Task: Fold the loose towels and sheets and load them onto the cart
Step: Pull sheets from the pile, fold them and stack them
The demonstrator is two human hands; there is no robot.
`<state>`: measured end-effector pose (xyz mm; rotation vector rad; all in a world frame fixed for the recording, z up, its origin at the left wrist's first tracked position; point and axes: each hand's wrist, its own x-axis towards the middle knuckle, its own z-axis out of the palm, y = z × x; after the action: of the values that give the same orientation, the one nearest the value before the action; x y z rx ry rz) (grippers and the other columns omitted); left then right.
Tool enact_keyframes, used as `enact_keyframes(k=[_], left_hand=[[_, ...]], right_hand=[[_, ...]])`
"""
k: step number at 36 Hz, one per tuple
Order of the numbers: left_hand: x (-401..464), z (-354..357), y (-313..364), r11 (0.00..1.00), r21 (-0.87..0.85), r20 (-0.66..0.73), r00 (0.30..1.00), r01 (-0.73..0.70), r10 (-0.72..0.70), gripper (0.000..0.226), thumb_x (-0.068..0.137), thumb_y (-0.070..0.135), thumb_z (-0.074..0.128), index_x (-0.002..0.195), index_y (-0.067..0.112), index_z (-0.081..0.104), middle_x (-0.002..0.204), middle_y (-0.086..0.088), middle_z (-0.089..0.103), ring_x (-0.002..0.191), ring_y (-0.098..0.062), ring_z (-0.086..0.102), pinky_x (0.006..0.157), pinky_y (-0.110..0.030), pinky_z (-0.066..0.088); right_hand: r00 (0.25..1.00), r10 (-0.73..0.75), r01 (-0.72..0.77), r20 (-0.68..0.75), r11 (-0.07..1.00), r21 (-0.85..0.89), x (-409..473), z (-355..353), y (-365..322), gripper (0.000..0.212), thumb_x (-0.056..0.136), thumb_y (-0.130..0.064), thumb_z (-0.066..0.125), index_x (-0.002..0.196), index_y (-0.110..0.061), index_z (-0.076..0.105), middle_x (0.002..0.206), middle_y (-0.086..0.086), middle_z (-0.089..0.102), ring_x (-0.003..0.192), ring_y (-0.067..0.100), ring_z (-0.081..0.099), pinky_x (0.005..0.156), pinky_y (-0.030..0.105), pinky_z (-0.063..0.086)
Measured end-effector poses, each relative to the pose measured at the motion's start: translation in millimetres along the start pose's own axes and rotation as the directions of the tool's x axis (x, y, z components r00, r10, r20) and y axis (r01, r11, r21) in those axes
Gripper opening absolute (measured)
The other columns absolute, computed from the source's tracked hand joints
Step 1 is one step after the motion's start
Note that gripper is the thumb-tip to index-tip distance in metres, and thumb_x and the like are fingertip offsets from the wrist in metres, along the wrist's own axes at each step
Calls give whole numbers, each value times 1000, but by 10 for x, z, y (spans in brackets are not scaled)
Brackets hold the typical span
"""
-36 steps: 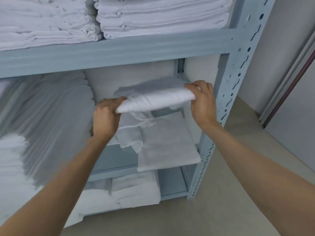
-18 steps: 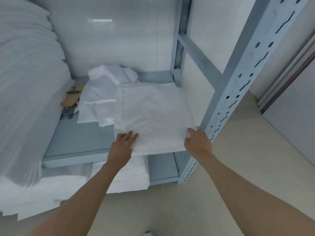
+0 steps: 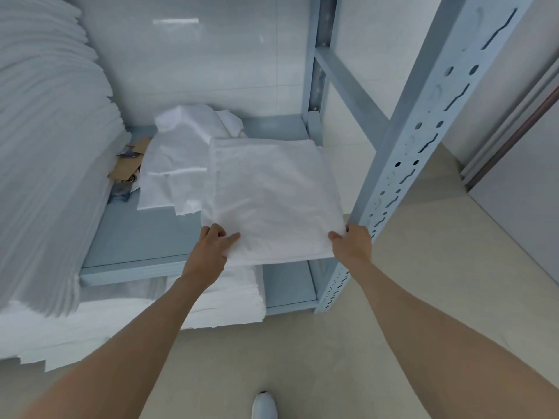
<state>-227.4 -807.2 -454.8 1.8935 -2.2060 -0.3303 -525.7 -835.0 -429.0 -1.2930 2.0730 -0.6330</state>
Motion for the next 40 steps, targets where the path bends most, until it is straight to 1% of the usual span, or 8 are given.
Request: enact_keyframes(k=[6, 10, 13, 17, 23, 26, 32, 40], left_hand=[[-7, -72, -44, 1000, -4, 88, 996, 6, -5, 61, 89, -4, 56, 146, 18, 49, 124, -4, 44, 115, -20, 35, 102, -26, 36], [66, -143, -9, 998, 43, 118, 992, 39, -44, 46, 92, 21, 58, 138, 26, 58, 128, -1, 51, 123, -20, 41, 112, -36, 26], [237, -213, 50, 999, 41, -9, 999, 32, -31, 37, 97, 31, 54, 131, 21, 64, 137, -4, 54, 131, -23, 42, 115, -39, 22], [561, -113, 235, 999, 45, -58, 998, 9, -7, 52, 104, 43, 39, 152, 23, 38, 161, -2, 28, 148, -23, 23, 122, -47, 12], [722, 468, 390, 996, 66, 20, 998, 58, -59, 60, 104, 52, 17, 159, 30, 6, 168, 4, 2, 154, -15, 0, 123, -49, -2], [670, 637, 343, 991, 125, -38, 998, 52, -48, 63, 101, 55, 10, 159, 31, 5, 167, 4, 3, 154, -15, 1, 123, -50, -1], [889, 379, 271, 997, 69, 92, 995, 23, -29, 63, 102, 57, 20, 158, 30, 10, 166, 5, 9, 152, -14, 6, 123, -47, 1], [1577, -286, 327, 998, 15, -70, 996, 53, -52, 62, 101, 58, 23, 157, 32, 17, 166, 6, 12, 151, -17, 10, 121, -53, 10]], right_hand=[[997, 43, -24, 71, 966, -256, -15, -102, -14, 44, 99, -31, 54, 127, 4, 51, 127, 24, 48, 113, 36, 55, 91, 36, 47], [996, 71, -51, 49, 943, -330, -52, -73, -54, 43, 96, -17, 56, 131, 5, 44, 138, 25, 36, 127, 38, 41, 101, 42, 44], [962, -270, 215, -50, 854, -474, -61, -17, -233, 60, 86, -2, 59, 140, 0, 34, 144, 20, 31, 131, 34, 37, 107, 39, 40], [733, -675, 601, 85, 584, -546, 96, 199, -455, 49, 99, -21, 47, 145, -10, 39, 151, 12, 36, 138, 28, 35, 115, 40, 30], [783, -584, 559, 215, 508, -655, 408, 600, -53, 63, 103, -53, 16, 158, -23, 17, 166, 6, 11, 153, 24, 6, 123, 46, 1], [774, -610, 553, 169, 521, -650, 425, 697, 83, 67, 100, -56, 12, 156, -21, 24, 164, 7, 19, 152, 26, 14, 123, 47, 6], [806, -508, 571, 303, 538, -620, 542, 534, -248, 64, 99, -60, 22, 152, -24, 24, 160, 6, 20, 146, 25, 17, 118, 48, 11], [864, -472, 470, 175, 631, -617, 870, 257, -1034, 64, 102, -54, 27, 153, -15, 24, 162, 12, 11, 149, 32, 11, 114, 58, 19]])
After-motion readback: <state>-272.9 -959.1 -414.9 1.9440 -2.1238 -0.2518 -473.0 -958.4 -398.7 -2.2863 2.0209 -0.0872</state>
